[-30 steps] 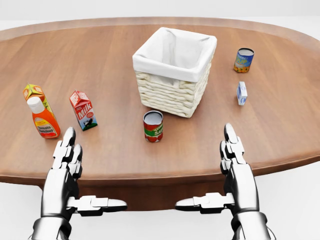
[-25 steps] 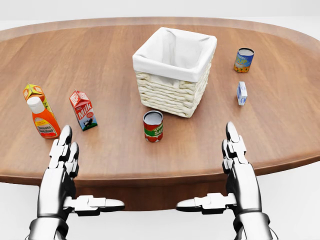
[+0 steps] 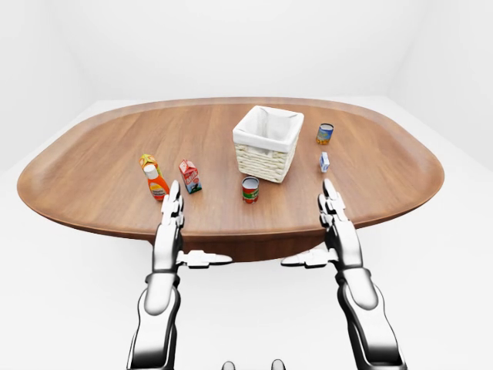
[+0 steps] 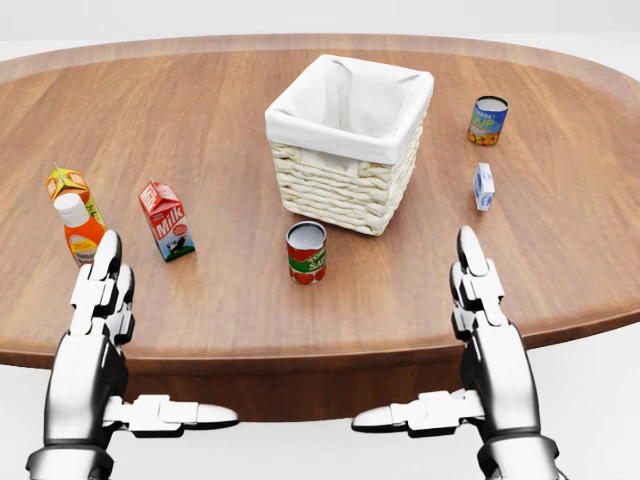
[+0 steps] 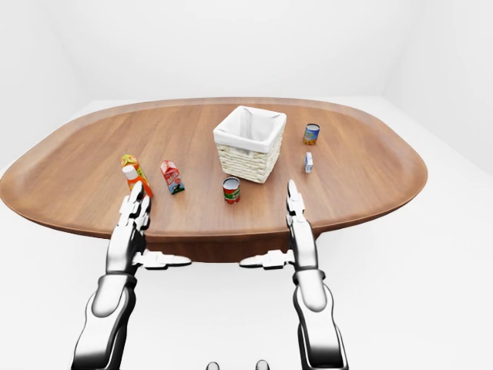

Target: Pick the milk and place it in the basket.

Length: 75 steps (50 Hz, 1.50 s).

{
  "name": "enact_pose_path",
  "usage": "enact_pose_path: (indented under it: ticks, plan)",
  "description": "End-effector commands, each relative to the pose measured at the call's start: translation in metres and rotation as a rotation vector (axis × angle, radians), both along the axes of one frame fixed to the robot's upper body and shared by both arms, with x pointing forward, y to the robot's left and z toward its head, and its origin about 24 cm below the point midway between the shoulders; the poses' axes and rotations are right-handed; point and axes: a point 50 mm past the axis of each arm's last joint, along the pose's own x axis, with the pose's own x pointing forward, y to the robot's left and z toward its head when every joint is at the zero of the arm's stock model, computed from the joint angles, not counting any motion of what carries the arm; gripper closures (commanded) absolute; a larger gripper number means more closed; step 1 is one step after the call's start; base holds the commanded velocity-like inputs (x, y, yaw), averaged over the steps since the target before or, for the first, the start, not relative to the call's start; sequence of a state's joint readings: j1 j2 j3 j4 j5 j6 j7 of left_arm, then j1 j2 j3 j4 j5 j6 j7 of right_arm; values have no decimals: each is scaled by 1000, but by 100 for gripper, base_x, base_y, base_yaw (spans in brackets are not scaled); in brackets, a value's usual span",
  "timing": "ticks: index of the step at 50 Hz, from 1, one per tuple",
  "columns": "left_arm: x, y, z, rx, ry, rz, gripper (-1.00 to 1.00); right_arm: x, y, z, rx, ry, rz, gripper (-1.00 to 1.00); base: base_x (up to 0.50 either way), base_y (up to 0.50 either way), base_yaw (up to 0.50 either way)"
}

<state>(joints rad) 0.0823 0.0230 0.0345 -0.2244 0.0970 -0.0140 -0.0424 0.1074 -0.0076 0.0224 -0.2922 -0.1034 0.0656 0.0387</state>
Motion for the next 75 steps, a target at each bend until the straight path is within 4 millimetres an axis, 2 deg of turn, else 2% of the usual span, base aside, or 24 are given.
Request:
enact_pose_path:
  ticks: [1,6,12,20,26,31,53,75]
  plan:
    - [-16,2,24,57,-86,15,-100,-10,2,17,-10,-60,13,-100,0,0,0]
    - [-33,1,36,74,-151,24,-100,-17,5,25,-16,-91,24,-100,0,0,0]
    - [-35,8,53,66,-181,51,-100,-30,6,45,-34,-176,27,-100,0,0,0]
    - [-40,10,62,92,-210,69,-100,-33,6,52,-32,-206,40,-100,0,0,0]
    - [-41,9,61,133,-224,76,-100,-38,6,62,-26,-251,49,-100,0,0,0]
    - [-40,6,51,176,-225,72,-100,-37,6,59,-24,-238,50,-100,0,0,0]
    - [-38,3,43,190,-210,55,-100,-37,8,53,-21,-207,73,-100,21,4,0]
    - [-41,-2,39,173,-188,14,-100,-39,10,52,-13,-197,97,-100,47,6,0]
